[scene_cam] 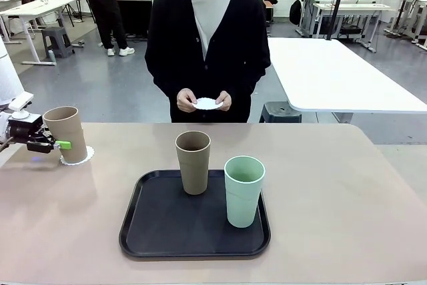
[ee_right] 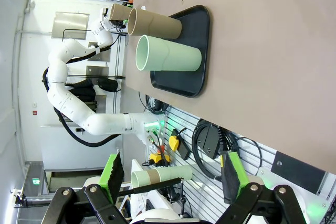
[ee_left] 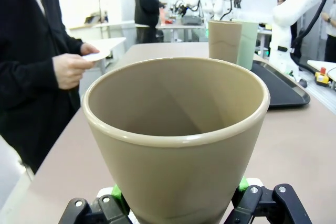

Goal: Place coasters on the table and set cups on them.
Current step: Pick up one Reusable plastic cup and place it on a coaster set by the human.

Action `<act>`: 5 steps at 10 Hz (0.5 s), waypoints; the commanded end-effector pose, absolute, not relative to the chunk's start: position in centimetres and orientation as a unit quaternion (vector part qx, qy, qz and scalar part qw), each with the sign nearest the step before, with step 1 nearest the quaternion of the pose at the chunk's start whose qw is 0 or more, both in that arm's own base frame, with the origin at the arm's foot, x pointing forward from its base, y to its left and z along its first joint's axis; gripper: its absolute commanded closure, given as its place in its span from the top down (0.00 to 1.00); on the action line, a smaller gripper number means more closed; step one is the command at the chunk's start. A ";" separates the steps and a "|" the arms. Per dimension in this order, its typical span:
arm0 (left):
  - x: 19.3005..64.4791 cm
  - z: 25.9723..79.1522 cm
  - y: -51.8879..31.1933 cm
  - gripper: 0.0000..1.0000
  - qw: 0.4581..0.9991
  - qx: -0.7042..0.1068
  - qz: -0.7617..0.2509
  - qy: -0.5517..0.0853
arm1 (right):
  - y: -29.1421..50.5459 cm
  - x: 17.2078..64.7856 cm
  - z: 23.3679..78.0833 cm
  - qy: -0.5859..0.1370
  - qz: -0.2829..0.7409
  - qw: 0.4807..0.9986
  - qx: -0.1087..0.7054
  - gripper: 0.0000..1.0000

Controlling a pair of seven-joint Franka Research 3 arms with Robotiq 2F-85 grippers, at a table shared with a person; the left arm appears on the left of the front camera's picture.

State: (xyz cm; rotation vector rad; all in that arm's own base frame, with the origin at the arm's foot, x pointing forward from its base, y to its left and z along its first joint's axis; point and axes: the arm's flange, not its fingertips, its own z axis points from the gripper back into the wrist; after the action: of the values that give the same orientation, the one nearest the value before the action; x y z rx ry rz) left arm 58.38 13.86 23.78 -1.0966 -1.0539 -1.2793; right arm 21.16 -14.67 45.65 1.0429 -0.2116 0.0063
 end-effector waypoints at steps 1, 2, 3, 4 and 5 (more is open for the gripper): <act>59.0 24.1 14.1 0.85 0.543 -0.471 -0.538 -0.440 | -14.6 21.3 45.6 -0.109 0.009 0.856 0.506 1.00; 59.0 24.0 14.1 0.85 0.542 -0.473 -0.539 -0.439 | -14.6 21.3 45.6 -0.109 0.009 0.856 0.506 1.00; 59.0 23.9 14.0 1.00 0.543 -0.474 -0.539 -0.436 | -14.6 21.3 45.6 -0.109 0.009 0.856 0.506 1.00; 59.0 23.9 14.1 1.00 0.542 -0.475 -0.540 -0.434 | -14.6 21.3 45.6 -0.109 0.009 0.856 0.506 1.00; 59.1 23.9 14.2 1.00 0.544 -0.475 -0.541 -0.431 | -14.6 21.3 45.6 -0.109 0.009 0.856 0.506 1.00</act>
State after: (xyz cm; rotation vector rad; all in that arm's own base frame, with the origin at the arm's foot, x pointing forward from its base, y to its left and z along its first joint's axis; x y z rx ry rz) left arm 58.41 13.83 23.63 -1.1034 -1.0503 -1.2794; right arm 21.16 -14.67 45.65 1.0429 -0.2116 0.0063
